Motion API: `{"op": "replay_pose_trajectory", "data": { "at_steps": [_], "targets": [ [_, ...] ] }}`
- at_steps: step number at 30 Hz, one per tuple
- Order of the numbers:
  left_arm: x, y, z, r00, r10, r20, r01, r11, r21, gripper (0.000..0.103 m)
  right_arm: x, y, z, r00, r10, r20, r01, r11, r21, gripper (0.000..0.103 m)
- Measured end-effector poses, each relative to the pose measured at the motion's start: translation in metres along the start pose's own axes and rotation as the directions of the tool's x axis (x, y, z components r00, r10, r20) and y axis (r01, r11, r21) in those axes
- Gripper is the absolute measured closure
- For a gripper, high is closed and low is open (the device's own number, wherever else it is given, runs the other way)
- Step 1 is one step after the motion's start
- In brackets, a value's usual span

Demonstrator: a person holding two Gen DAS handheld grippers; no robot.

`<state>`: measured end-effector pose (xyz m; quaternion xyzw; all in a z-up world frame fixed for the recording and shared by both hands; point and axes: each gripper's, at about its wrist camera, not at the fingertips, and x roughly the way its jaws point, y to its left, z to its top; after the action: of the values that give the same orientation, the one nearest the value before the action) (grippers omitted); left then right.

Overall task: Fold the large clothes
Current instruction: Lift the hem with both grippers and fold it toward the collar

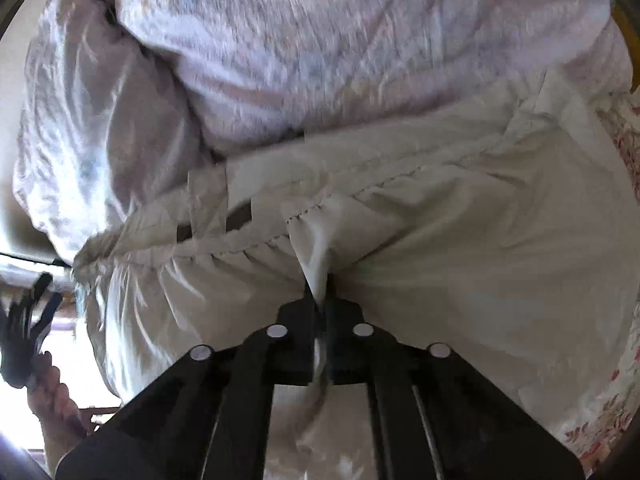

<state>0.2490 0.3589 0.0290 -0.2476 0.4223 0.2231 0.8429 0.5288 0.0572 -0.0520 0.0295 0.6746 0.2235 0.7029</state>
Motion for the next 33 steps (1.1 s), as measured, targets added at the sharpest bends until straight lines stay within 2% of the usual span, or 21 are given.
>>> {"op": "replay_pose_trajectory", "data": {
  "at_steps": [7, 11, 15, 17, 20, 21, 22, 24, 26, 30, 33],
  "targets": [
    [-0.002, -0.026, -0.028, 1.0, 0.026, -0.004, -0.025, 0.992, 0.125, 0.008, -0.012, 0.012, 0.046, 0.988, -0.04, 0.148, 0.032, 0.998, 0.055, 0.102],
    [-0.003, -0.041, -0.04, 1.0, 0.024, -0.003, -0.024, 0.986, 0.165, 0.008, -0.009, 0.013, 0.063, 0.98, -0.059, 0.191, 0.04, 0.994, 0.1, 0.102],
    [0.0, -0.05, -0.053, 1.0, 0.025, -0.011, -0.023, 0.982, 0.188, 0.008, 0.016, 0.011, 0.068, 0.987, -0.117, 0.114, 0.111, 0.992, 0.057, 0.101],
    [0.001, -0.055, -0.059, 1.0, 0.026, -0.009, -0.023, 0.978, 0.208, 0.008, 0.016, 0.01, 0.066, 0.99, -0.099, 0.105, 0.097, 0.995, 0.026, 0.099],
    [0.004, -0.065, -0.066, 0.999, 0.035, -0.009, -0.032, 0.97, 0.242, 0.008, -0.001, 0.005, 0.059, 0.991, -0.06, 0.123, 0.065, 0.997, -0.04, 0.074],
    [0.005, -0.069, -0.068, 0.999, 0.036, -0.007, -0.034, 0.967, 0.251, 0.008, -0.016, -0.001, 0.054, 0.985, -0.059, 0.16, 0.07, 0.996, -0.062, 0.058],
    [0.006, -0.072, -0.07, 0.999, 0.034, -0.006, -0.032, 0.966, 0.256, 0.008, -0.033, -0.009, 0.047, 0.976, -0.046, 0.212, 0.065, 0.995, -0.081, 0.054],
    [0.007, -0.076, -0.072, 1.0, 0.029, -0.005, -0.027, 0.965, 0.26, 0.008, -0.056, -0.021, 0.036, 0.96, -0.026, 0.28, 0.058, 0.992, -0.107, 0.054],
    [0.011, -0.08, -0.073, 0.999, 0.039, -0.005, -0.037, 0.964, 0.262, 0.008, -0.067, -0.04, 0.025, 0.95, -0.033, 0.31, 0.068, 0.992, -0.103, 0.054],
    [0.018, -0.08, -0.073, 0.997, 0.072, 0.004, -0.07, 0.962, 0.263, 0.008, -0.06, -0.069, 0.007, 0.946, -0.103, 0.308, 0.128, 0.99, -0.065, 0.066],
    [0.028, -0.077, -0.071, 0.991, 0.133, 0.025, -0.135, 0.957, 0.257, 0.008, -0.053, -0.088, -0.001, 0.946, -0.156, 0.284, 0.173, 0.984, -0.037, 0.072]
  ]
}}
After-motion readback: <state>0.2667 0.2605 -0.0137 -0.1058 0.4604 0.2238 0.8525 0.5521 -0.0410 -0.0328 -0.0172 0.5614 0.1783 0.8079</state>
